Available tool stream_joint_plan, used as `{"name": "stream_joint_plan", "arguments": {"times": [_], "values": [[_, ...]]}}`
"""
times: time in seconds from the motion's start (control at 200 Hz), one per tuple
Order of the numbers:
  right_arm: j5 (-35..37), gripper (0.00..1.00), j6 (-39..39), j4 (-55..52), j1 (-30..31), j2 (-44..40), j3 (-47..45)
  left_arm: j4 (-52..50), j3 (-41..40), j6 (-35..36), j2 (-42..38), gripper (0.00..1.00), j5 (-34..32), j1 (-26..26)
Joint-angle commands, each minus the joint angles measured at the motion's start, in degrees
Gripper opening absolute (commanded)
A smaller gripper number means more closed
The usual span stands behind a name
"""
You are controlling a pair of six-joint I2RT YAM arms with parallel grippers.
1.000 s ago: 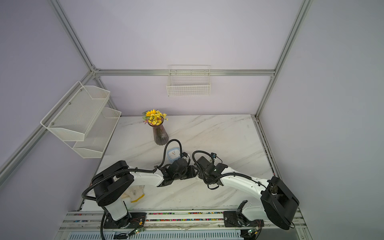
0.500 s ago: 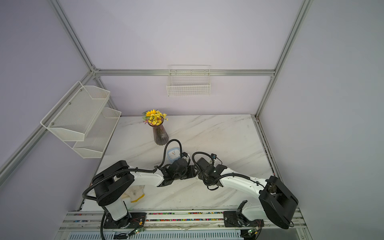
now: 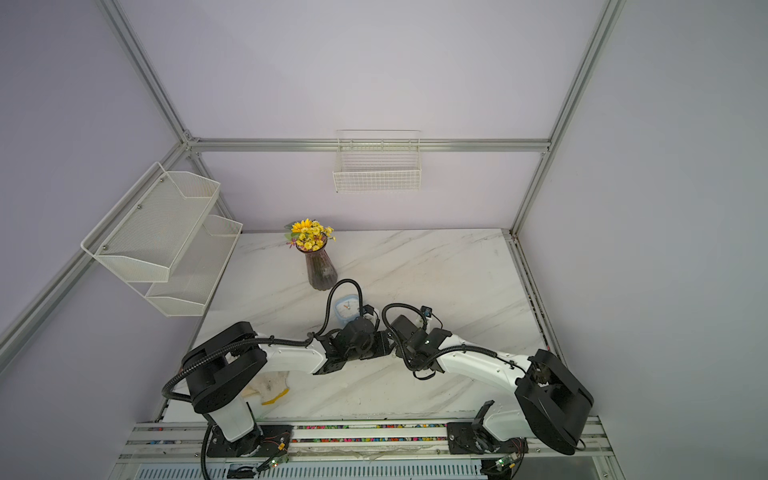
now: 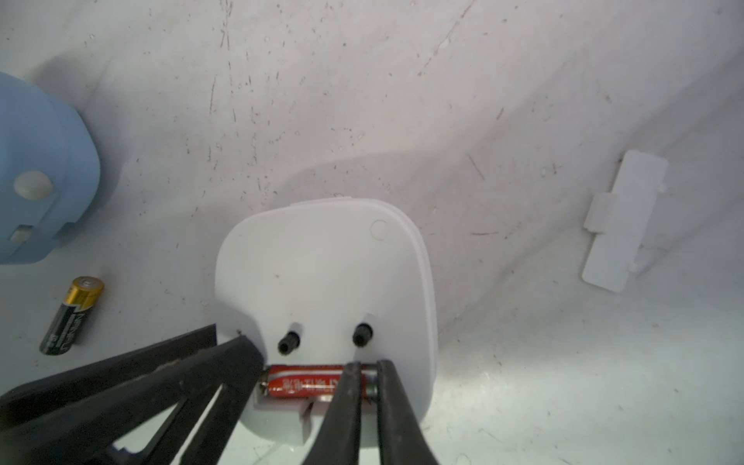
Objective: Insert the battery into the alarm
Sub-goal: Install the battery in the alarm, then adjust the alarm at the center of the board.
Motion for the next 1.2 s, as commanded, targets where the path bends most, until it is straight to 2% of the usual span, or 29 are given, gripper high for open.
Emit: {"name": "stream_joint_plan", "arguments": {"times": [0.0,0.14,0.275,0.37,0.53,0.695,0.79,1.05,1.195], "values": [[-0.3,0.2,-0.2,-0.5,0.0,-5.2,-0.1,-3.2,0.0,3.0,-3.2,0.37,-1.4,0.1],[-3.9,0.21,-2.6,0.0,0.0,-9.9,-0.7,-10.5,4.4,9.4,-6.1,0.4,-4.4,1.5],[-10.8,0.12,-2.5,-4.9,0.3,-9.4,0.5,-18.0,9.9,15.4,-6.7,0.41,-7.4,4.1],[-10.6,0.11,-0.1,-5.1,1.8,-12.1,-2.4,-18.4,12.9,17.7,-5.4,0.41,-5.8,5.8],[-12.1,0.1,2.4,0.2,2.0,-15.7,-8.5,-18.3,18.5,17.8,0.3,0.43,-0.3,6.9],[-14.2,0.09,3.4,6.3,2.0,-10.8,-10.7,-16.6,22.6,17.2,5.5,0.46,4.0,7.0],[-12.5,0.09,3.8,7.7,1.8,-8.3,-11.4,-15.6,24.3,17.3,7.9,0.46,5.3,7.0],[-7.2,0.11,3.4,10.0,0.8,-3.3,-9.4,-12.5,24.2,16.2,11.4,0.51,7.8,7.4],[-7.5,0.11,1.3,11.9,-2.3,-0.5,-8.1,-9.4,22.4,14.2,11.3,0.54,9.8,7.5]]}}
